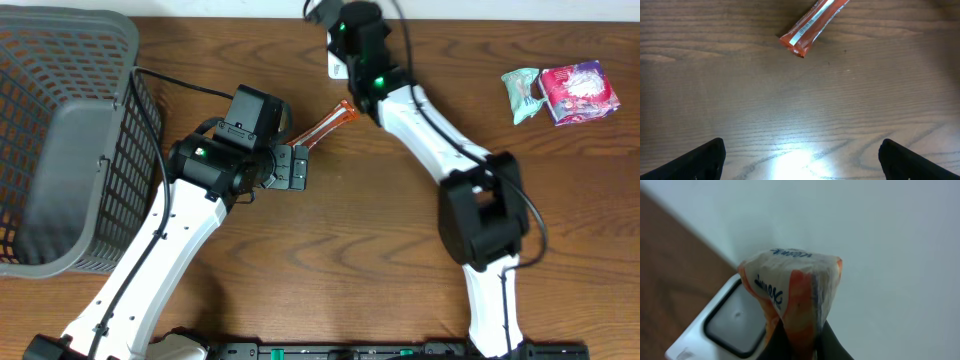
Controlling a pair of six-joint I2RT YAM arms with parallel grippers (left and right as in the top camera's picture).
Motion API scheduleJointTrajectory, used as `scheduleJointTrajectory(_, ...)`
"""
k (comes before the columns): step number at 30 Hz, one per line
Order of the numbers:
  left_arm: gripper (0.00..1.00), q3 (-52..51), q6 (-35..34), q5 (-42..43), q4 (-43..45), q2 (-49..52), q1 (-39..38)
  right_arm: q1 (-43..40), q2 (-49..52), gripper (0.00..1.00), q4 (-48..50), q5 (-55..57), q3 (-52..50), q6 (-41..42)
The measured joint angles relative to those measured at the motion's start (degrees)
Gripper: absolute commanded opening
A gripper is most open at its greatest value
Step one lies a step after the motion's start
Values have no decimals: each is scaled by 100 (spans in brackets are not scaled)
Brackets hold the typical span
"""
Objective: Scan the item barcode
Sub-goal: 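Hold the orange tissue pack's barcode over the white scanner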
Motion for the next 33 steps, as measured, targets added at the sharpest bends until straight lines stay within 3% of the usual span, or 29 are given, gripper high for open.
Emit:
scheduleJointTrajectory(9, 98, 0, 0, 0, -2, 0, 0, -37, 391, 1, 170, -245, -20, 326)
scheduleJointTrajectory(19, 98, 0, 0, 0, -2, 0, 0, -326, 391, 1, -498, -623, 9, 949)
scheduleJointTrajectory(33, 98, 0, 0, 0, 0, 0, 0, -481, 389, 1, -1781, -778, 1091, 1176)
